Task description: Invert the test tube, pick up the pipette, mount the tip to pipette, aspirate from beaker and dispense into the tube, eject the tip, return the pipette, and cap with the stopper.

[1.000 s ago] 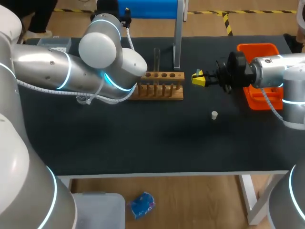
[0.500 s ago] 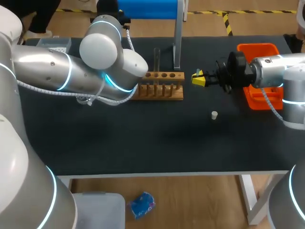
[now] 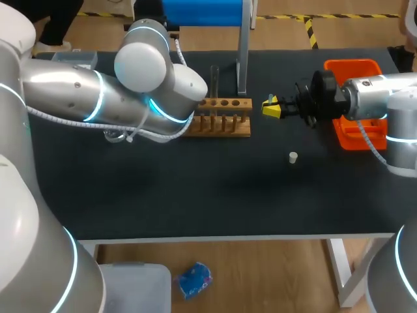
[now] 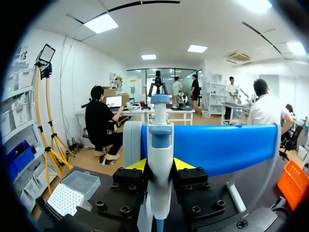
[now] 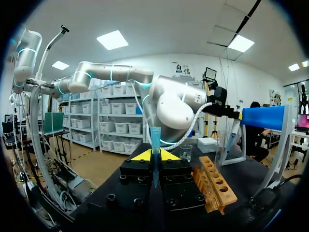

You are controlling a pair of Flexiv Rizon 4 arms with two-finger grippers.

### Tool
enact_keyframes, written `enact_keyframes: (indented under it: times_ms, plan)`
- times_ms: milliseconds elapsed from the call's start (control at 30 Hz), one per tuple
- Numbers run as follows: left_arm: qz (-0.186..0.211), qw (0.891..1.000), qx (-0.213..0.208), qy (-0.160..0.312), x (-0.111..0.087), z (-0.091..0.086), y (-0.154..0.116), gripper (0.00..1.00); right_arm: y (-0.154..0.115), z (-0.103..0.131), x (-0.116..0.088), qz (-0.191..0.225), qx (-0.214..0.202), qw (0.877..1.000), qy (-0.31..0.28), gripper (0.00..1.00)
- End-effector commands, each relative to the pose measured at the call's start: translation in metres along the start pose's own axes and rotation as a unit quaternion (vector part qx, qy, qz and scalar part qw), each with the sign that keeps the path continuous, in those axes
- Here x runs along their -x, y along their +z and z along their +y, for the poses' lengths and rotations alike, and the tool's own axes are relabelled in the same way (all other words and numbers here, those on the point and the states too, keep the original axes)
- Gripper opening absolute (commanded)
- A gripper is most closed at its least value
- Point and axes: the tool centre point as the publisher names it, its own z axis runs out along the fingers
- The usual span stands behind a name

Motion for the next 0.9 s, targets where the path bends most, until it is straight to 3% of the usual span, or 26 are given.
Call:
enact_keyframes:
  times_ms: [33, 700, 900]
  plan:
    - [-0.004, 1.000, 0.001, -0.001, -0.002, -0.001, 0.000, 0.00, -0.001, 0.000, 0.000, 0.001, 0.000, 1.000, 0.000, 0.00]
    - [-0.009, 1.000, -0.027, 0.003, -0.002, -0.038, -0.011, 0.00, -0.001, 0.000, 0.000, 0.001, 0.000, 1.000, 0.000, 0.00]
    - [0.008, 1.000, -0.012, 0.014, -0.001, -0.044, -0.020, 0.00, -0.001, 0.000, 0.000, 0.001, 0.000, 1.000, 0.000, 0.00]
